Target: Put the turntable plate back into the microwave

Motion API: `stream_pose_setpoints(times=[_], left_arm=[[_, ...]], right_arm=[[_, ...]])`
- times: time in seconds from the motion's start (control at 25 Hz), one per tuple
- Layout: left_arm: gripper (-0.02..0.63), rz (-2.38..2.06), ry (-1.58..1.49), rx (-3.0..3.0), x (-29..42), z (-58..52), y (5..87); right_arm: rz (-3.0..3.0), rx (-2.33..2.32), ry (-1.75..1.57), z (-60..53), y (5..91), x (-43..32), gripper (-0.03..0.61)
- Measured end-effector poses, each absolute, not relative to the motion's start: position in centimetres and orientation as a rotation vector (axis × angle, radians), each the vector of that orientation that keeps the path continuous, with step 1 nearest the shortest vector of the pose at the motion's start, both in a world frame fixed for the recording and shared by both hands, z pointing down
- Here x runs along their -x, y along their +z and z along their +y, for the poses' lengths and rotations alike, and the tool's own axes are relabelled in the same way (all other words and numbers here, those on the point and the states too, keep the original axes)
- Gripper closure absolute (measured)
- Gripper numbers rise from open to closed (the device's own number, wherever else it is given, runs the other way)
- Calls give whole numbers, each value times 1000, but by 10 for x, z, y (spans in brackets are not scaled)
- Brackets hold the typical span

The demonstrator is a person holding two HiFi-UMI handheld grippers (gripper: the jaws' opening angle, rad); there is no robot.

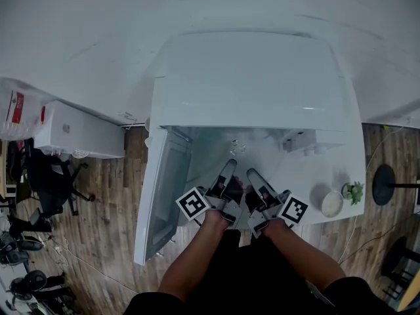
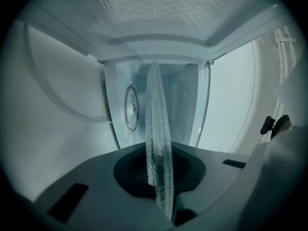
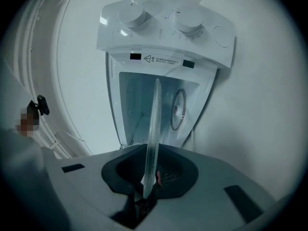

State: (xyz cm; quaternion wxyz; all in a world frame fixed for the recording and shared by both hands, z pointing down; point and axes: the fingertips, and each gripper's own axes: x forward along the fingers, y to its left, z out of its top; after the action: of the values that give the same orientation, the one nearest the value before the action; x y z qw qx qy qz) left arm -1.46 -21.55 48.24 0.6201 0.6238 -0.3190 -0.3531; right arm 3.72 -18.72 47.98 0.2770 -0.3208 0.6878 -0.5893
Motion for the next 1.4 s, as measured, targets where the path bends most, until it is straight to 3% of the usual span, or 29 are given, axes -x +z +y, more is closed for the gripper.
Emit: stream_pose_setpoints(times=[0.56,0.68,0.8,0.84,1.0,1.12,1.4], left_arm=[[568,-726,-802,-1525,11,-274,481],[519,-741,-774,-1589,13,-281,480],[509,-749,-758,-1587,16,-277,485],[464,-748,-762,-1583,18,-273,486],[481,-775,-790,-1594,26,-263,487],[547,-799,-810,-1598,29,-267,491],[566,-745,-905,-1560,27,-284,492]], right_arm=[[1752,784,-1575,-235,489,-45,535],[1719,754,-1566,-244,490,-42,535],[1692,724,-1554,-253,487,-40,534],[1688,718,-1547,-256,486,-38,535],[1722,736,-1518,-271,486,-36,535],[1743,761,-1509,-280,490,-37,534],[1773,806,-1475,-294,494,-39,534]])
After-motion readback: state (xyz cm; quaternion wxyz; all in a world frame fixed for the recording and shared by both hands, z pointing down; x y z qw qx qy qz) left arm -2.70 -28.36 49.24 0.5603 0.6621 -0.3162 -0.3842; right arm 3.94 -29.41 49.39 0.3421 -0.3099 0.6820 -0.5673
